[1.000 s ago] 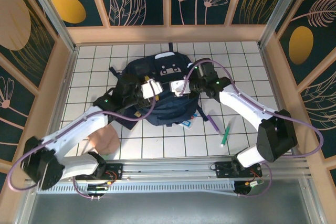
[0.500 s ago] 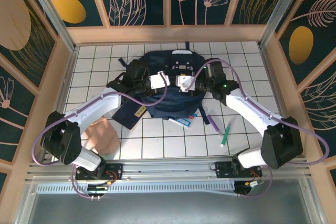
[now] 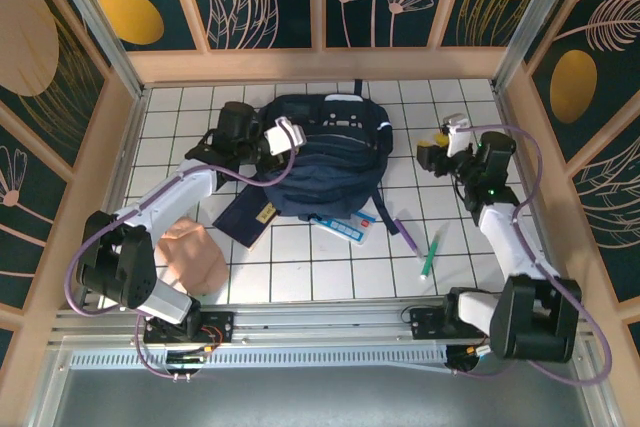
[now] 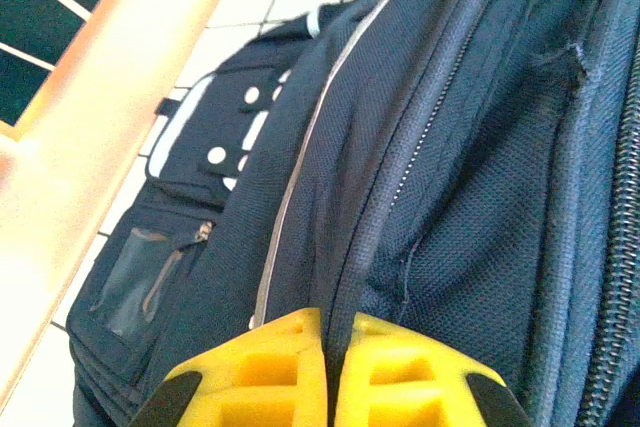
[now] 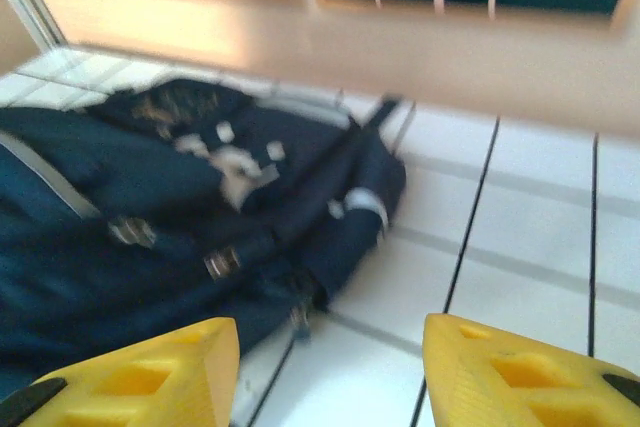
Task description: Pack books, pencil case, and school supplies into a backpack
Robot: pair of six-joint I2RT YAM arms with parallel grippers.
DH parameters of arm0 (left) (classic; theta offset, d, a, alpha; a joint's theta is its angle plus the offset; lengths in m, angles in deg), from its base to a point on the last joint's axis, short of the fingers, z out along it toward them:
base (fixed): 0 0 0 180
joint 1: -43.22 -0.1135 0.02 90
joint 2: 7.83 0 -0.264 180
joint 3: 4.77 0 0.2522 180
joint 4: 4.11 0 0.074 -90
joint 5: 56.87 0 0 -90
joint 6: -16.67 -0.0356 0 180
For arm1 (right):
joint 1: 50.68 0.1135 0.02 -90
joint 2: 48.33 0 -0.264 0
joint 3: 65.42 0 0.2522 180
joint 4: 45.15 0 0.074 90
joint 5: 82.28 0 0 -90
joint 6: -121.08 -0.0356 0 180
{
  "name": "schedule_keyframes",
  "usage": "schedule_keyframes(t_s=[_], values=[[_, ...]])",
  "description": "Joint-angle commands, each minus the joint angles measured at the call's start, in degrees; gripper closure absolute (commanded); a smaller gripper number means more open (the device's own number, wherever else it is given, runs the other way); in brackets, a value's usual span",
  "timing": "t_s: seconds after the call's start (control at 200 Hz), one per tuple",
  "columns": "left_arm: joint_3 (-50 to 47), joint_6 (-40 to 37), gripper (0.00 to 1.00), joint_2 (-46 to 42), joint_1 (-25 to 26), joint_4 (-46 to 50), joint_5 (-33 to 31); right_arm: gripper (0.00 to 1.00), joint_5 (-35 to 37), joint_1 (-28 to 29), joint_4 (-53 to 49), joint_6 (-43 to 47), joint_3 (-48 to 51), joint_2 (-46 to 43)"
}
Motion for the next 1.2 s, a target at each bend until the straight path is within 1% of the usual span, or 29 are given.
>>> schedule_keyframes(t_s=[0.0,0.055,0.115,0.165,0.24,0.3,0.365,0.41,0.47,0.505,0.56,0.601,0.676,0.746,0.921,1.056,1.196], values=[[1.38,7.93,1.0,-2.98,-3.24,-12.12,13.54,0.48,-6.08,-0.6,-14.41,5.57,-2.85,4.85],[4.32,9.34,1.0,-1.84,-4.76,-9.97,16.71,0.48,-3.87,-0.39,-20.05,11.67,-5.14,7.39],[7.52,9.81,1.0,-0.3,-6.11,-6.77,20.12,0.48,-3.76,-0.04,-22.33,17.41,-6.42,9.4],[8.36,10.43,1.0,0.3,-6.67,-6.35,20.99,0.48,-6.47,-0.01,-22.13,20.85,-6.68,10.36],[8.17,12.14,1.0,0.42,-7.12,-7.99,21.6,0.47,-11.48,-0.07,-21.89,22.81,-7.79,12.15],[8.24,14.11,1.0,0.54,-7.5,-9.1,22.36,0.47,-14.24,0.36,-20.87,22.56,-9.18,13.89],[8.37,16.09,1.0,0.68,-7.8,-10.31,22.88,0.47,-19.43,0.4,-18.64,17.57,-10.82,16.75],[8.61,16.72,1.0,0.81,-7.88,-10.38,23.12,0.47,-23.19,0.2,-16.47,10.21,-12.6,20.05],[8.98,17.64,1.0,1.05,-7.95,-10.46,23.61,0.47,-26.01,0.7,-13.35,0.2,-14.81,24.0],[9.07,18.23,1.0,1.1,-7.95,-10.67,24.09,0.44,-26.93,1.38,-11.82,-3.93,-15.4,26.0],[9.07,19.38,1.0,1.12,-8.19,-11.51,24.54,0.44,-27.34,1.9,-8.96,-8.02,-14.91,28.11],[9.15,20.26,1.0,1.02,-8.13,-12.19,24.75,0.44,-27.42,1.97,-4.86,-11.14,-13.66,29.15],[9.95,21.38,1.0,1.27,-8.32,-12.04,24.77,0.44,-28.96,1.51,-1.31,-12.83,-12.06,31.0],[11.06,21.36,1.0,1.7,-8.31,-10.69,24.83,0.44,-29.88,1.8,-2.1,-11.34,-12.53,32.44],[12.06,22.05,1.0,1.99,-8.34,-10.11,26.05,0.43,-28.56,3.6,-4.51,-6.42,-16.66,36.45],[12.56,22.95,1.0,1.92,-8.38,-10.03,26.13,0.43,-30.06,3.86,-9.44,-0.07,-21.48,40.5],[12.81,23.39,1.0,2.06,-8.34,-10.01,26.78,0.41,-31.99,3.73,-11.28,4.58,-24.48,41.47]])
